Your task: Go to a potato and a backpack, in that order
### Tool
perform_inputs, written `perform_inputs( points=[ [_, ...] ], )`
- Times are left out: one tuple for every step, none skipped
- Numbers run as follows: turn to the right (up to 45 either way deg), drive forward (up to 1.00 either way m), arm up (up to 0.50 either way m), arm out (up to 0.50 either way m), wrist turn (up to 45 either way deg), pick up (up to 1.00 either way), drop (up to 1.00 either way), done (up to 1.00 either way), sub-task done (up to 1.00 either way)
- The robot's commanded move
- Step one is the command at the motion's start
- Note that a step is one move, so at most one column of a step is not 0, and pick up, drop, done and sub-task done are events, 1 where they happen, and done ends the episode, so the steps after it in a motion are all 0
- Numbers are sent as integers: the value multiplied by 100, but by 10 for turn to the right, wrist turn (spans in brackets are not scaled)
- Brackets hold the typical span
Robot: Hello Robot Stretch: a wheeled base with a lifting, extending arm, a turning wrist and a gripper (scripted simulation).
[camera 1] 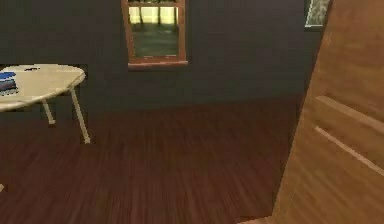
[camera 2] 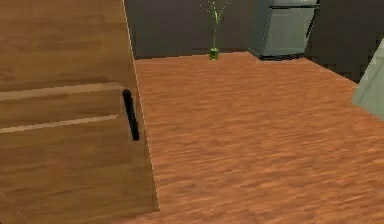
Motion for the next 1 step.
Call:
perform_inputs(
  points=[
    [0, 35, 0, 0, 0, 0, 0, 0, 0]
  ],
)
